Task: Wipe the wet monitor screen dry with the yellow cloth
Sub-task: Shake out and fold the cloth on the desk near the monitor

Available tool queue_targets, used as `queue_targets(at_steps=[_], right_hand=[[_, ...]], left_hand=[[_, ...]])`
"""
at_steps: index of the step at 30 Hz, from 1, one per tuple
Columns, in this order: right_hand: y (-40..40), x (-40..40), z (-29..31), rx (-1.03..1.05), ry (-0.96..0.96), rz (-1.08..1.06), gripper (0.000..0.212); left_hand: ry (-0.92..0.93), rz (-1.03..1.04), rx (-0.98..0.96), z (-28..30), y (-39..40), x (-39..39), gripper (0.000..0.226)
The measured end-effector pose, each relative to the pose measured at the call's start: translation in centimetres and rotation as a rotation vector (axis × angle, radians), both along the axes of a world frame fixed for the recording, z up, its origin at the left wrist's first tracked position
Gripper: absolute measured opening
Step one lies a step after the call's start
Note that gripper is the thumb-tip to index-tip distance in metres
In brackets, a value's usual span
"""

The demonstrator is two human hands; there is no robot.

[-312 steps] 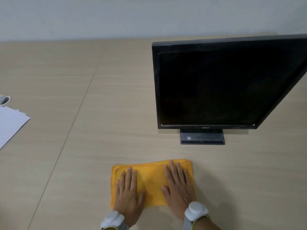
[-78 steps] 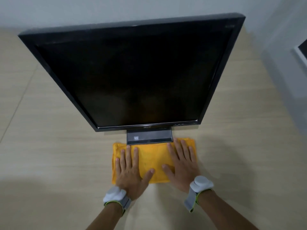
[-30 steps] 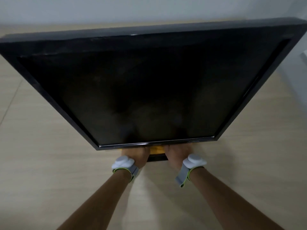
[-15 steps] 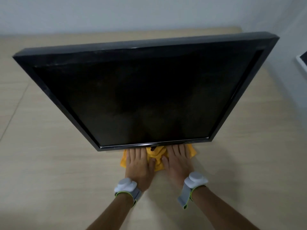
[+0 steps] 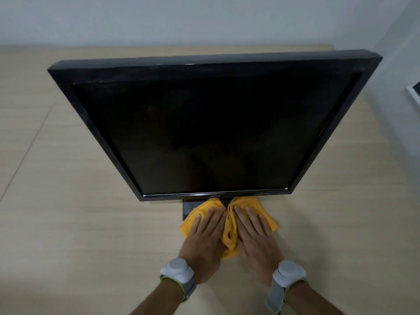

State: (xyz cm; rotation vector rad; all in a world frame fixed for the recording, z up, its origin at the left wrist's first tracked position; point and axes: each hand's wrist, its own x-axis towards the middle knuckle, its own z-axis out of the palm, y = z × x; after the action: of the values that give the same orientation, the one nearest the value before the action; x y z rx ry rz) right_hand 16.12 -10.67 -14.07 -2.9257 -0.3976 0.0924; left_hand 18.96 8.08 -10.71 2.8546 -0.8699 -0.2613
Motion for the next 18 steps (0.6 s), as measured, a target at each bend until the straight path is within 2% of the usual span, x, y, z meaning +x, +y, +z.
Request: queue_targets(at_steps=[3,8,10,12,14,16,18], right_hand=[[-0.1,0.8,0.3,-0.031,-0.013,0.001,0.063],[1.3,3.2,0.8,0.012,-0.026,-0.111,0.063],[1.7,4.1,0.7,0.028,-0.017,-0.18,0.06],[2.1,5.0,0.7,0.054,-0.022,-0.228,0.058],[2.2,6.2,0.8,0.075,-0.037,-0.279,0.054],[2.4,7.7,1.0,0.021,-0.062,-0.273,0.045],[2.5,9.2,1.0,-0.094,-0.097,-0.206,0.029]], left_hand=[[0.046,0.046,-0.036,-0.6,1.0,0.7,0.062],[0.014,0.351,-0.039,-1.3,1.3,2.2,0.065],[-0.023,0.41,-0.025,-1.6,1.1,2.7,0.064],[-0.012,0.427,-0.027,-1.4,1.1,3.1,0.06],[0.09,0.424,0.041,-0.8,1.1,4.4,0.057],[-0.022,0.279,0.187,-0.5,1.5,6.1,0.05],[-0.193,0.166,0.191,0.1,1.6,7.5,0.03]])
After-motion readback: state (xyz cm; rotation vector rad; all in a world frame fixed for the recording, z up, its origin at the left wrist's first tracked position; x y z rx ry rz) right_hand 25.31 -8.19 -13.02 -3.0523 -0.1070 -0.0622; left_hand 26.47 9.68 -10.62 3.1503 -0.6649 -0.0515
